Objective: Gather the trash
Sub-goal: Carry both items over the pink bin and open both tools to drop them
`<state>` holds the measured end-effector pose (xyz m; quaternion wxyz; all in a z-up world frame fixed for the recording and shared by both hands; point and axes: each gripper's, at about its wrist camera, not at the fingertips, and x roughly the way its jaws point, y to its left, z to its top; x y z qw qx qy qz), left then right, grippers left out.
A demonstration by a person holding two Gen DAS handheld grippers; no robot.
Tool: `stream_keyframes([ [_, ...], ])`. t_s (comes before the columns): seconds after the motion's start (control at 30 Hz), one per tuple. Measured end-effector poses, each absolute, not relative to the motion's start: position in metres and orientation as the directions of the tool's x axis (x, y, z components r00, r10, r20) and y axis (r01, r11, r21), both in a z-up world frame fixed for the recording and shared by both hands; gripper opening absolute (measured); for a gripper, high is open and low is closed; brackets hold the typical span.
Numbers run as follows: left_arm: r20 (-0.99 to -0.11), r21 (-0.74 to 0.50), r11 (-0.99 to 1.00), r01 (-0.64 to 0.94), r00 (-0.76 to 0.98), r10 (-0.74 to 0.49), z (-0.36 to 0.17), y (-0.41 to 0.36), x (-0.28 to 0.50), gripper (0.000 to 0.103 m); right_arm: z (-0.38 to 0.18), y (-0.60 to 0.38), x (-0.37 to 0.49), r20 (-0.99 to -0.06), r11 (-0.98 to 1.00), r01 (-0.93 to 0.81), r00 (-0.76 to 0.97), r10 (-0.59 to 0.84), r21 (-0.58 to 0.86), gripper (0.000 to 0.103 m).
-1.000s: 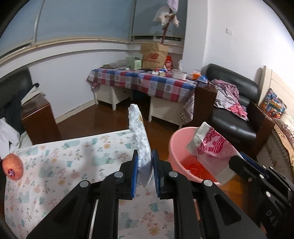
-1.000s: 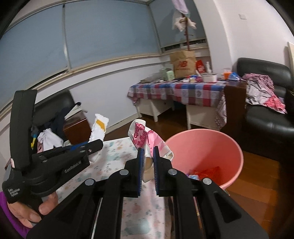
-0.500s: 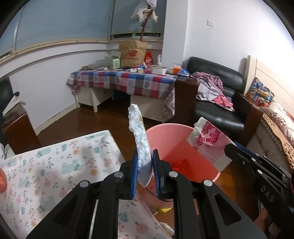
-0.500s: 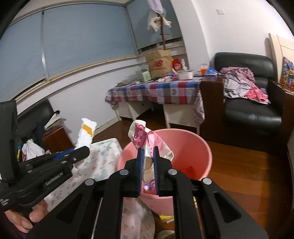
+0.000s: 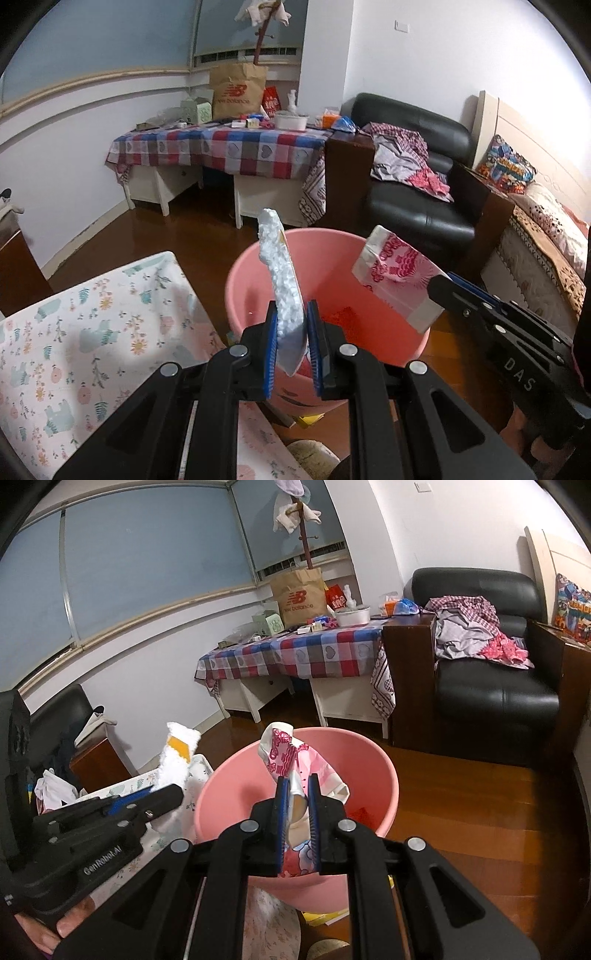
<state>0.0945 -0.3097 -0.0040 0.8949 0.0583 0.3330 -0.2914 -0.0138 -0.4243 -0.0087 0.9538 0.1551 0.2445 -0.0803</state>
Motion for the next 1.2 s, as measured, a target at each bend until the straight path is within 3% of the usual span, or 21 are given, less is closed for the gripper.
stream_keyframes([
  [0.83,-0.7,-0.077,0.825,0.56,0.559,-0.444,-0.035,-0.355,0.121,0.015,-0.04,-0.444,0.017,-0.564,0.942,0.244,0.822,-0.074,0.232,0.011],
  [1.2,-0.703,-0.079,0.831,0.55,0.561,-0.438,-0.037,-0.359,0.123,0.036,-0.045,-0.448,0.023,-0.585,0.941,0.257,0.807,-0.082,0.222,0.012],
])
